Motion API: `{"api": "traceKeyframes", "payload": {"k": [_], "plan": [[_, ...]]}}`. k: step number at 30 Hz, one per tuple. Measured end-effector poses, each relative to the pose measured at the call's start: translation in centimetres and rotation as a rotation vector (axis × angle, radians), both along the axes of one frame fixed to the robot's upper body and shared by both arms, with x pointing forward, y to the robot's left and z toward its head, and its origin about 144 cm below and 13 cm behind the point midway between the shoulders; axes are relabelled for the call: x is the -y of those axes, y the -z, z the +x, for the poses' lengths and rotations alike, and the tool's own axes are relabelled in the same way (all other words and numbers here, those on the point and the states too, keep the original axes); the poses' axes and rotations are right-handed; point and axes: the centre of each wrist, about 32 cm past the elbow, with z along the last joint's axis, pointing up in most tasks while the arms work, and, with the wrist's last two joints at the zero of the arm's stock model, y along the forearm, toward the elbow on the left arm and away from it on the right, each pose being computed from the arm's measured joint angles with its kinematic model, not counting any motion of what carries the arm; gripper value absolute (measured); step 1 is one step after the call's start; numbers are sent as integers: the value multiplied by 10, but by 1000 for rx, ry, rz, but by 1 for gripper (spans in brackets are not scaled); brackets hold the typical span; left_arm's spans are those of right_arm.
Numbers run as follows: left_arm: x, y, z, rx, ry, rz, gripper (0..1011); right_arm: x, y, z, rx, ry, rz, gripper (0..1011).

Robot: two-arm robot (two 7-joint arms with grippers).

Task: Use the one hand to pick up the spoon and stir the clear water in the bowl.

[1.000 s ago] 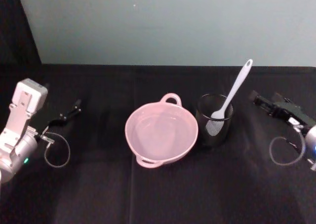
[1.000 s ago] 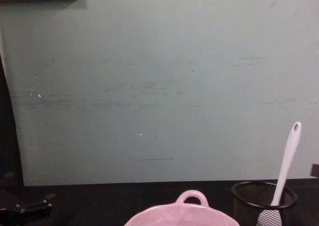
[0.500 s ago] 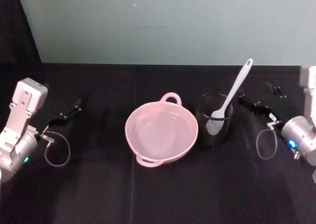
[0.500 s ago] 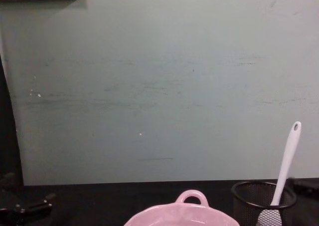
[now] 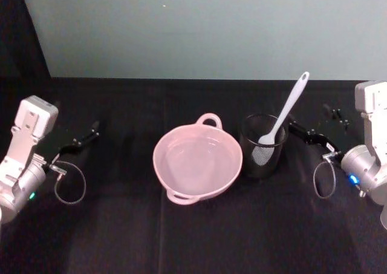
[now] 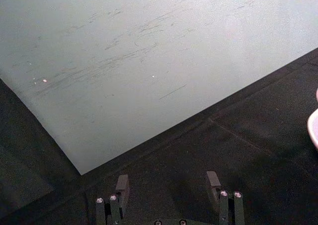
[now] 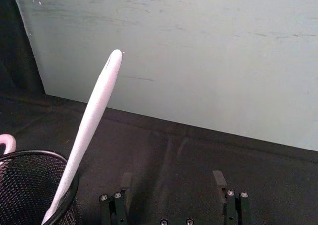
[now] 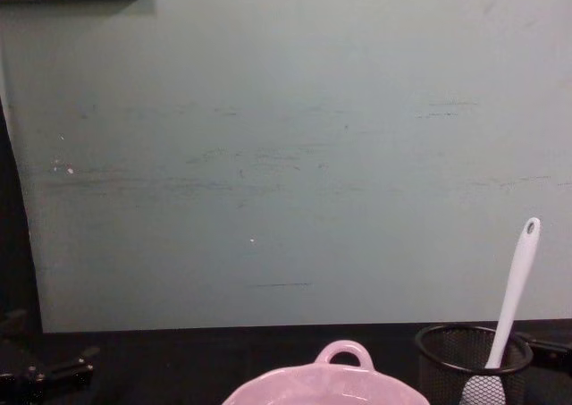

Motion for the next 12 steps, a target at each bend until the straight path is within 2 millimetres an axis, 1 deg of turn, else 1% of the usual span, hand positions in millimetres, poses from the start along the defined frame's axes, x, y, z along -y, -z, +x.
{"api": "traceKeyframes", "payload": {"k": [12], "plan": [[0,0,0,0,0,0,1011,1,0,0,0,-1,5,1003]]}}
